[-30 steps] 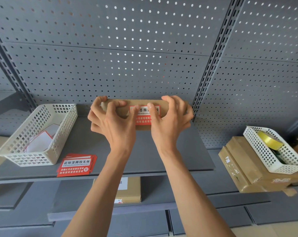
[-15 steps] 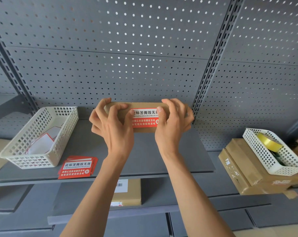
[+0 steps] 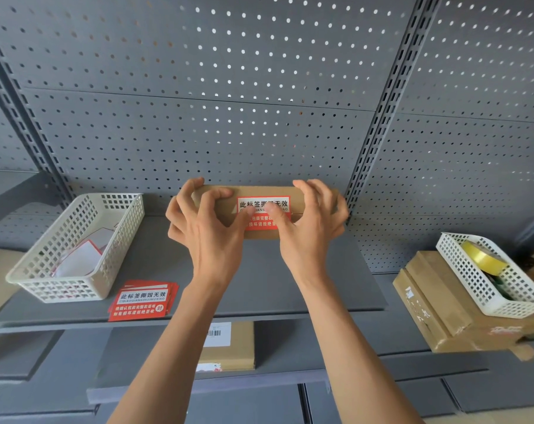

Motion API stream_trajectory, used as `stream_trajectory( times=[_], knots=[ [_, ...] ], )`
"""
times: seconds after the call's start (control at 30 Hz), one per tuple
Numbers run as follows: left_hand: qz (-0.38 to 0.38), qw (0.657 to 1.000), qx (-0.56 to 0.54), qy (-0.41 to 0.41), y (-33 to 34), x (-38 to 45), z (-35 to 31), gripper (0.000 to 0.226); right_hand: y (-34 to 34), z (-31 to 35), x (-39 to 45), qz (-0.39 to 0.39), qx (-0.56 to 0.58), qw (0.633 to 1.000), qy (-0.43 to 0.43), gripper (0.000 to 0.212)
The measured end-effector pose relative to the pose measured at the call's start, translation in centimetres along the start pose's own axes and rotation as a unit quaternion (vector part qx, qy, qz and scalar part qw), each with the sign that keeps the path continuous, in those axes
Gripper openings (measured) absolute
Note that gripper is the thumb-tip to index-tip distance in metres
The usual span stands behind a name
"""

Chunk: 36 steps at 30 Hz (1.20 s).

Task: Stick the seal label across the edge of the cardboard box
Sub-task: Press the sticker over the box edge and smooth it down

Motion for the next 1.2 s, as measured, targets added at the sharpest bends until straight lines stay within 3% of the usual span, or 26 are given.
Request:
stream_trajectory(
  times=[0.87,0.97,1.1,1.2],
  knots=[
    [0.041,0.999,-0.019,0.025,-0.47,0.10,0.55,0.021,-0.74,-0.71,0.10,0.017,0.033,0.999,-0.007,0.035],
    [0.035,0.999,-0.015,0.027,-0.48,-0.11,0.28,0.027,-0.56,-0.55,0.00,0.023,0.014,1.000,-0.009,0.041],
    [0.032,0.999,0.021,0.026,-0.20,0.02,-0.14,0.051,-0.02,-0.11,-0.10,0.054,-0.025,0.998,-0.013,0.066],
    [0.035,0.998,0.033,0.028,-0.05,0.25,0.11,0.052,-0.10,-0.26,0.03,0.060,-0.028,0.998,-0.019,0.070]
  ],
)
Point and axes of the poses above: each hand's wrist, its own x-axis towards the middle knuckle, its own y-axis out of the palm, z = x × y, the point moved 5 cm from there along x, towards the middle knuckle, and after that the axes turned 12 degrees about z, right-handed, at the moved point
